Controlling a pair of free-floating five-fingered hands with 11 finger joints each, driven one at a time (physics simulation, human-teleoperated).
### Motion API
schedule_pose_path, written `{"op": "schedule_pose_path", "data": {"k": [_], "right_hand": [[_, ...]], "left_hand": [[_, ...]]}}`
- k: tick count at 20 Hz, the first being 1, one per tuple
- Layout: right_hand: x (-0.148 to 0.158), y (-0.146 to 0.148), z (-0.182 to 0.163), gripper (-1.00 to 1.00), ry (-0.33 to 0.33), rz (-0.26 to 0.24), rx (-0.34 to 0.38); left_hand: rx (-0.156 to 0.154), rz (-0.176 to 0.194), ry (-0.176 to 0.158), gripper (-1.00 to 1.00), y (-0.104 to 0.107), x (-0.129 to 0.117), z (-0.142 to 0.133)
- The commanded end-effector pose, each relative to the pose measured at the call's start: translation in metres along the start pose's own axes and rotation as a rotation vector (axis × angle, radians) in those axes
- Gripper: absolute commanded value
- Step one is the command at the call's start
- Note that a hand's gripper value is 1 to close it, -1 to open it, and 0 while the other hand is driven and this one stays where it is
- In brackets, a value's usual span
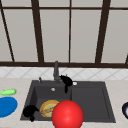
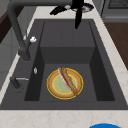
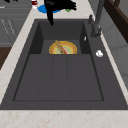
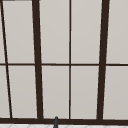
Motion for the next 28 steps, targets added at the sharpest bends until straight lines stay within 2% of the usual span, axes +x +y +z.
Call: {"op": "schedule_pose_path", "data": {"k": [1,5,7,10,16,22,25,28], "right_hand": [[-0.006,-0.022,-0.007,-1.00,0.001,0.055,0.006],[-0.010,-0.038,-0.013,-1.00,0.002,0.069,0.003],[-0.018,-0.022,-0.031,-1.00,0.012,0.056,0.067],[-0.022,-0.021,-0.046,-1.00,0.024,0.064,0.095],[-0.045,-0.025,-0.066,-1.00,0.020,0.035,0.136],[-0.060,-0.014,-0.097,-1.00,0.039,-0.007,0.247],[-0.068,-0.010,-0.109,-1.00,0.034,-0.037,0.239],[-0.079,-0.002,-0.129,-1.00,0.034,-0.047,0.270]], "left_hand": [[0.000,0.000,0.000,0.00,0.000,0.000,0.000],[0.000,0.000,0.000,0.00,0.000,0.000,0.000],[0.000,0.000,0.000,0.00,0.000,0.000,0.000],[0.000,0.000,0.000,0.00,0.000,0.000,0.000],[0.000,0.000,0.000,0.00,0.000,0.000,0.000],[0.000,0.000,0.000,0.00,0.000,0.000,0.000],[0.000,0.000,0.000,0.00,0.000,0.000,0.000],[0.000,0.000,0.000,0.00,0.000,0.000,0.000]]}}
